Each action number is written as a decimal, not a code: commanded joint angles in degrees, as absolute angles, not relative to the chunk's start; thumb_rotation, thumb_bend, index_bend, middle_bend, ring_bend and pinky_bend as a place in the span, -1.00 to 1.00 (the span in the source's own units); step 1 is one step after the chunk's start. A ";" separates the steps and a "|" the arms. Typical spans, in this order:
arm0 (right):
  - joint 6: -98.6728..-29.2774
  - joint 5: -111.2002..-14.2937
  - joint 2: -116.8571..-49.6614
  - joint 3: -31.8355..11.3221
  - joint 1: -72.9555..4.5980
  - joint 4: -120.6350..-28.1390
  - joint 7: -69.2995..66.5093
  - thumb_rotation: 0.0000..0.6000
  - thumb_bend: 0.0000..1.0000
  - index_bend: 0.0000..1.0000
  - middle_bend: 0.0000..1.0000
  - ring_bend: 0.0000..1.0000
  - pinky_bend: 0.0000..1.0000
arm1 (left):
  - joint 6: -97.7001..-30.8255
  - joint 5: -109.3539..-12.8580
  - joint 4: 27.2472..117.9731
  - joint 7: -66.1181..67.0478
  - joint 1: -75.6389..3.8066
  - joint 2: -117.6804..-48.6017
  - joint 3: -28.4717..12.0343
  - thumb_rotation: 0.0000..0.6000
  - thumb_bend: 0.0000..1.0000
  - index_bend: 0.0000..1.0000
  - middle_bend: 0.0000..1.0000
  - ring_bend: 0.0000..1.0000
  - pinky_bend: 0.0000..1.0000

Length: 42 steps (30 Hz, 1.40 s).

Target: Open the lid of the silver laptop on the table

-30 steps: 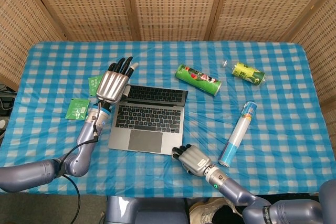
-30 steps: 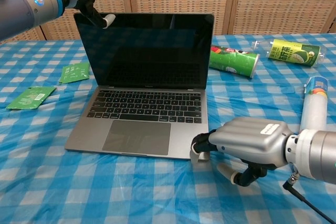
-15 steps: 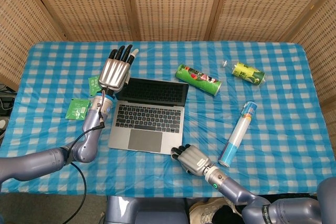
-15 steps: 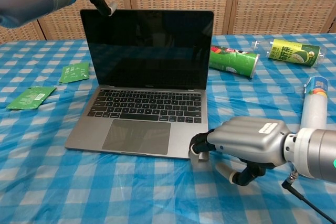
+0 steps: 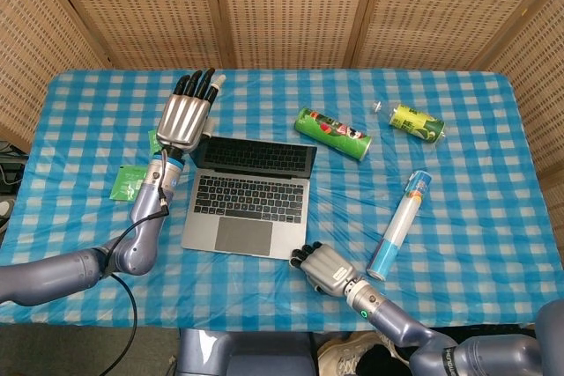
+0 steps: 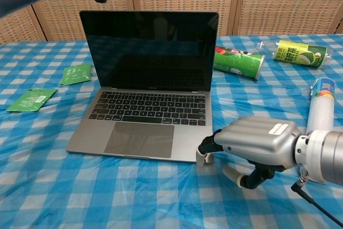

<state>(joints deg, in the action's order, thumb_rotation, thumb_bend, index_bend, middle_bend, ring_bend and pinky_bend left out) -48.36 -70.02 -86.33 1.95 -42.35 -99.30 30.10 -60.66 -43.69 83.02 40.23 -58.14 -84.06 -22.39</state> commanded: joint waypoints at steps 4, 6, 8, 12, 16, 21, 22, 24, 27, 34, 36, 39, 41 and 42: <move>-52.21 -75.63 -84.62 1.00 -41.12 -101.94 25.81 1.00 0.55 -0.39 -0.36 -0.49 -0.32 | -64.38 -46.88 94.37 35.75 -53.67 -74.12 -24.31 1.00 0.05 -1.00 -1.00 -1.00 -0.86; -53.79 -77.87 -83.54 0.52 -40.74 -103.12 24.19 1.00 0.55 -0.39 -0.36 -0.49 -0.33 | -65.78 -48.46 97.23 34.59 -52.11 -71.22 -24.45 1.00 0.05 -1.00 -1.00 -1.00 -0.88; -55.98 -80.35 -82.22 -0.20 -40.24 -104.35 22.48 1.00 0.54 -0.39 -0.37 -0.49 -0.33 | -66.88 -49.84 99.62 33.08 -50.53 -68.81 -24.44 1.00 0.05 -1.00 -1.00 -1.00 -0.91; -61.24 -85.47 -78.31 -1.29 -38.65 -105.94 18.71 1.00 0.50 -0.39 -0.37 -0.49 -0.33 | -68.94 -53.36 104.22 28.75 -46.19 -63.88 -23.44 1.00 -0.03 -1.00 -1.00 -1.00 -0.99; -65.93 -89.05 -73.94 -1.50 -36.59 -105.75 15.10 1.00 0.42 -0.40 -0.37 -0.49 -0.34 | -70.14 -55.34 107.05 24.76 -42.09 -60.39 -21.72 1.00 -0.70 -1.00 -1.00 -1.00 -1.00; -75.24 -94.49 -68.67 -1.06 -32.26 -100.90 8.96 1.00 -0.06 -0.42 -0.40 -0.55 -0.47 | -74.80 -59.54 108.78 18.26 -34.75 -58.26 -17.87 1.00 -1.00 -1.00 -1.00 -1.00 -1.00; -78.68 -96.21 -68.01 -0.93 -30.75 -97.92 6.56 1.00 -0.15 -0.42 -0.42 -0.57 -0.50 | -76.46 -61.50 108.73 16.14 -32.62 -58.26 -16.54 1.00 -1.00 -1.00 -1.00 -1.00 -1.00; -82.69 -97.78 -67.86 -0.76 -28.87 -93.70 3.20 1.00 -0.43 -0.45 -0.47 -0.63 -0.62 | -78.63 -63.90 108.33 13.89 -29.84 -58.46 -14.59 1.00 -1.00 -1.00 -1.00 -1.00 -1.00; -87.91 -98.31 -68.48 -0.71 -25.83 -87.15 -1.28 1.00 -0.78 -0.50 -0.56 -0.73 -0.78 | -82.29 -67.66 107.91 11.93 -25.20 -58.92 -10.81 1.00 -1.00 -1.00 -1.00 -1.00 -1.00; -91.44 -95.23 -69.10 0.78 -20.11 -79.31 -8.24 1.00 -1.00 -0.68 -0.78 -0.96 -1.00 | -90.13 -75.01 106.71 9.17 -16.08 -61.31 -3.32 1.00 -1.00 -1.00 -1.00 -1.00 -1.00; -92.28 -94.72 -69.33 1.27 -18.54 -77.88 -9.20 1.00 -1.00 -0.78 -0.88 -1.00 -1.00 | -92.34 -77.38 105.62 8.97 -13.37 -62.48 -0.84 1.00 -1.00 -1.00 -1.00 -1.00 -1.00; -92.22 -93.15 -68.51 2.54 -15.68 -78.04 -9.19 1.00 -1.00 -0.90 -0.99 -1.00 -1.00 | -94.90 -80.91 102.82 10.75 -10.11 -64.50 2.16 1.00 -1.00 -1.00 -1.00 -1.00 -1.00; -92.17 -92.13 -67.57 2.97 -14.19 -79.71 -8.51 1.00 -1.00 -0.93 -1.00 -1.00 -1.00 | -96.05 -82.31 101.44 11.60 -8.27 -65.98 3.62 1.00 -1.00 -1.00 -1.00 -1.00 -1.00; -92.66 -91.67 -67.20 3.09 -13.18 -80.77 -8.52 1.00 -1.00 -0.94 -1.00 -1.00 -1.00 | -96.74 -83.09 100.64 11.33 -7.18 -66.90 4.28 1.00 -1.00 -1.00 -1.00 -1.00 -1.00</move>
